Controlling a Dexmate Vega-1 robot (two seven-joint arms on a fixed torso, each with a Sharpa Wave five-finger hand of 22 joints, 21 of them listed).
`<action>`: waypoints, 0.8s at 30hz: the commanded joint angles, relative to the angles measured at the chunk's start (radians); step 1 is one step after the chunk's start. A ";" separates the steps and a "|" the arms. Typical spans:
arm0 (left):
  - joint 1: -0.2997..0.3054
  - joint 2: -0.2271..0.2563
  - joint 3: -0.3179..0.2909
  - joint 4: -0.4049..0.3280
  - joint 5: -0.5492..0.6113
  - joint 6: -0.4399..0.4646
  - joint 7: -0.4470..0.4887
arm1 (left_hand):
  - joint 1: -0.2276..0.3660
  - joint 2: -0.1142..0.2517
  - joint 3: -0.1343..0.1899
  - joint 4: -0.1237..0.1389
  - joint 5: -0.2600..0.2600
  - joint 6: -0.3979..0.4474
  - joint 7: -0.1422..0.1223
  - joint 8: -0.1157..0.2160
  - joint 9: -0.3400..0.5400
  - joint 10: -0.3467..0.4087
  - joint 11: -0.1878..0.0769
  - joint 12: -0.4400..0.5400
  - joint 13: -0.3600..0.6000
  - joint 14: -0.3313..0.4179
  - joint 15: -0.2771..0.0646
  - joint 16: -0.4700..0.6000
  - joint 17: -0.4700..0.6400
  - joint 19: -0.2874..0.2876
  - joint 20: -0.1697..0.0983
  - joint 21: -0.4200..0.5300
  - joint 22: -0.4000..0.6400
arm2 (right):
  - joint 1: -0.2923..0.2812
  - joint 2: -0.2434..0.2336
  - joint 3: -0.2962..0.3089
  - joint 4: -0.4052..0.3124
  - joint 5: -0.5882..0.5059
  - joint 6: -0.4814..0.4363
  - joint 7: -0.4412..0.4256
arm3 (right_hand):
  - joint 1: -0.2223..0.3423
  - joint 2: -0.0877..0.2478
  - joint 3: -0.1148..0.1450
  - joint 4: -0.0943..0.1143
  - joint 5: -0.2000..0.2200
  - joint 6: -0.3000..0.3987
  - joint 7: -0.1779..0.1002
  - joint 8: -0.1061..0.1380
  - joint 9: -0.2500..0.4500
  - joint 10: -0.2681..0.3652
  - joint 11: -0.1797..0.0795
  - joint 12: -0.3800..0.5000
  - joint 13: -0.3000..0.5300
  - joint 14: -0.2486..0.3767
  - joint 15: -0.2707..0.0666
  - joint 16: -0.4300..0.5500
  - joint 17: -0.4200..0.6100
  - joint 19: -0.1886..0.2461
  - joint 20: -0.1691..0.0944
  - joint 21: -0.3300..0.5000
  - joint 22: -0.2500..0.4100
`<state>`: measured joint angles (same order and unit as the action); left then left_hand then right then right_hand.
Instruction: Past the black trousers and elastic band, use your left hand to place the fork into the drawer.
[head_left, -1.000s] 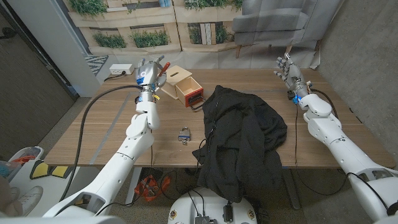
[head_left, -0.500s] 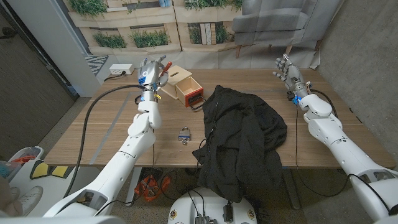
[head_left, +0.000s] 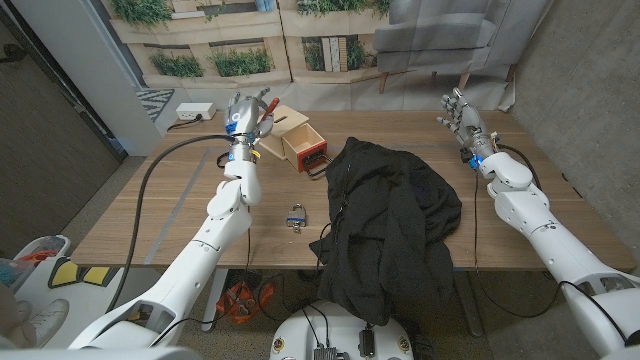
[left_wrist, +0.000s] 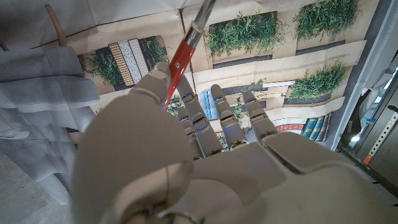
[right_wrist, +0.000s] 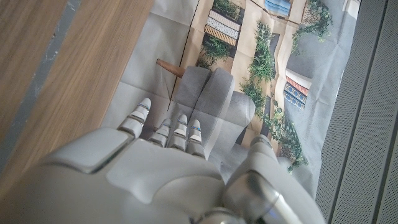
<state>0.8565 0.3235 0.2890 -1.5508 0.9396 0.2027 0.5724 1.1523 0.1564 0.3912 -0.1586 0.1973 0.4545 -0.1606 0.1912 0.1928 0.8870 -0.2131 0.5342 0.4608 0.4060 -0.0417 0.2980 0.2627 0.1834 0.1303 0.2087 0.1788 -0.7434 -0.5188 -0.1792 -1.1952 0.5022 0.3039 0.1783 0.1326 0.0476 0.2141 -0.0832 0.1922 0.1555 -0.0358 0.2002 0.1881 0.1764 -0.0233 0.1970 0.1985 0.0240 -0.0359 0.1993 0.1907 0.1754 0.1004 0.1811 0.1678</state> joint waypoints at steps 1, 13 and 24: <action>-0.008 0.000 0.005 0.016 -0.010 -0.021 -0.003 | 0.007 0.001 -0.005 0.001 0.008 0.007 -0.005 0.002 0.005 0.003 -0.007 0.010 0.005 0.010 -0.162 -0.004 0.006 0.008 -0.001 0.004 0.005 | -0.009 -0.001 -0.003 -0.018 -0.006 -0.005 -0.013 | 0.009 0.000 0.002 -0.005 -0.003 0.002 0.002 0.001 0.004 0.004 -0.003 0.005 0.001 -0.004 -0.039 -0.001 0.002 -0.001 0.002 0.005 0.002; -0.023 -0.001 0.006 0.050 -0.026 -0.049 0.013 | 0.007 0.002 -0.004 0.002 0.009 0.007 -0.003 0.002 0.006 0.002 -0.007 0.012 0.004 0.011 -0.161 -0.005 0.007 0.007 0.000 0.004 0.005 | -0.018 -0.003 -0.008 -0.036 -0.013 -0.010 -0.028 | 0.009 0.000 0.002 -0.005 -0.004 0.003 0.003 0.002 0.004 0.003 -0.002 0.004 0.001 -0.005 -0.039 -0.001 0.003 -0.001 0.002 0.005 0.002; -0.042 -0.012 0.017 0.083 -0.036 -0.067 0.026 | 0.007 0.004 -0.003 0.003 0.009 0.007 -0.002 0.002 0.006 -0.001 -0.008 0.013 0.004 0.012 -0.162 -0.006 0.008 0.008 0.001 0.004 0.005 | -0.024 -0.005 -0.007 -0.044 -0.012 -0.013 -0.036 | 0.008 0.000 0.002 -0.006 -0.005 0.007 0.003 0.003 0.004 0.003 -0.002 0.004 0.001 -0.006 -0.039 0.000 0.003 -0.001 0.003 0.006 0.002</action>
<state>0.8318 0.3184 0.2968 -1.4975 0.9143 0.1579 0.5843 1.1523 0.1564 0.3912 -0.1586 0.2011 0.4545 -0.1607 0.1912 0.1927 0.8870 -0.2131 0.5407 0.4616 0.4096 -0.0454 0.2925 0.2675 0.1834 0.1303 0.2087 0.1789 -0.7608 -0.5209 -0.1851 -1.2304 0.4926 0.2923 0.1504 0.1392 0.0409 0.2141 -0.0830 0.1886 0.1554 -0.0358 0.2002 0.1881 0.1764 -0.0233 0.1970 0.1985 0.0240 -0.0359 0.1993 0.1908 0.1755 0.1004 0.1811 0.1678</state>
